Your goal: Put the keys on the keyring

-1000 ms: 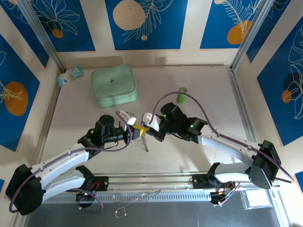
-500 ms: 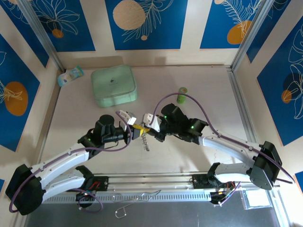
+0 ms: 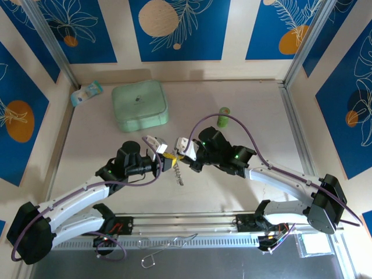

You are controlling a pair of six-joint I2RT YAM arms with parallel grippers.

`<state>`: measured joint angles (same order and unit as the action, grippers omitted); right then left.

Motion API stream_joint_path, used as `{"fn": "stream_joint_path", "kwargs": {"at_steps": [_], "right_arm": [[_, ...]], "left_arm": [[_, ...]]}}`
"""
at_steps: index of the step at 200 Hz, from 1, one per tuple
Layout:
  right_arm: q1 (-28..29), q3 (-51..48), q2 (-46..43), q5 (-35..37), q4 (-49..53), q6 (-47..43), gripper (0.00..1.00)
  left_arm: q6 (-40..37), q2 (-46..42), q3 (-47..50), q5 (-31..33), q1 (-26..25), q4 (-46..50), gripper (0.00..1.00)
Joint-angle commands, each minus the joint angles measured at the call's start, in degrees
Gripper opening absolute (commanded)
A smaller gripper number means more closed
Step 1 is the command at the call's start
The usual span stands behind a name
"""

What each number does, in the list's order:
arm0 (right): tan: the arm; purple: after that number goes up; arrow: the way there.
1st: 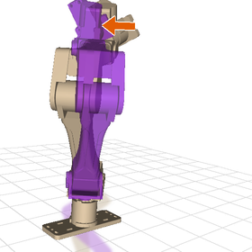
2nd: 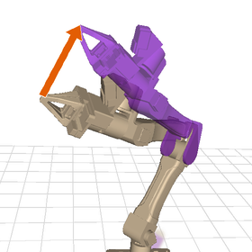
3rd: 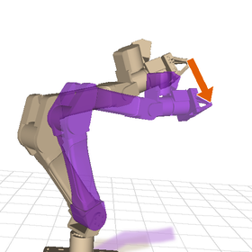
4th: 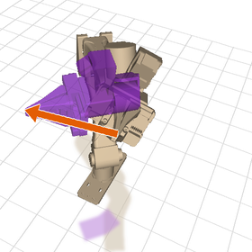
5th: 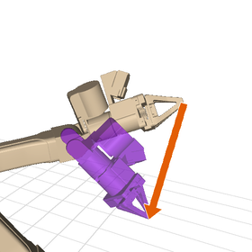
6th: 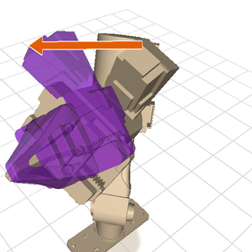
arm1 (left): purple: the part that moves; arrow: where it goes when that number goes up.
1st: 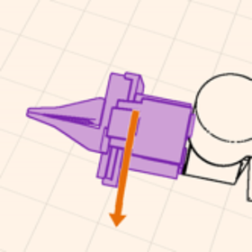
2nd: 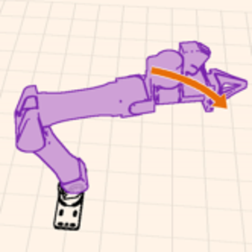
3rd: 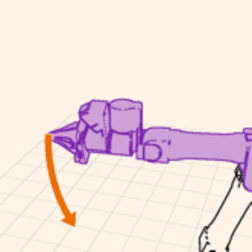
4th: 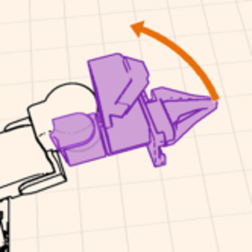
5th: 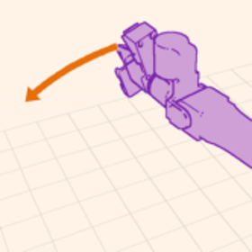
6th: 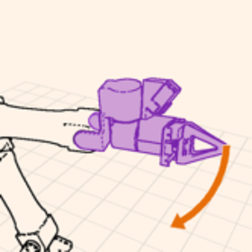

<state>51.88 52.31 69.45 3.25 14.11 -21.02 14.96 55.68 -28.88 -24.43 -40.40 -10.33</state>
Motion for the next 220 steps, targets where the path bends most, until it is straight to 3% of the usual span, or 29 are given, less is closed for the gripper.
{"fn": "stream_joint_path", "kwargs": {"at_steps": [1,220], "right_arm": [[0.5,-0.4,0.1,-0.2,-1.1,-0.6,0.00],[0.4,-0.9,0.5,-1.5,-0.7,0.5,0.00]], "left_arm": [[-0.1,-0.6,-2.4,-1.1,-0.6,-2.9,0.00],[0.0,-0.6,-2.3,-1.2,-0.6,-3.1,0.00]]}}
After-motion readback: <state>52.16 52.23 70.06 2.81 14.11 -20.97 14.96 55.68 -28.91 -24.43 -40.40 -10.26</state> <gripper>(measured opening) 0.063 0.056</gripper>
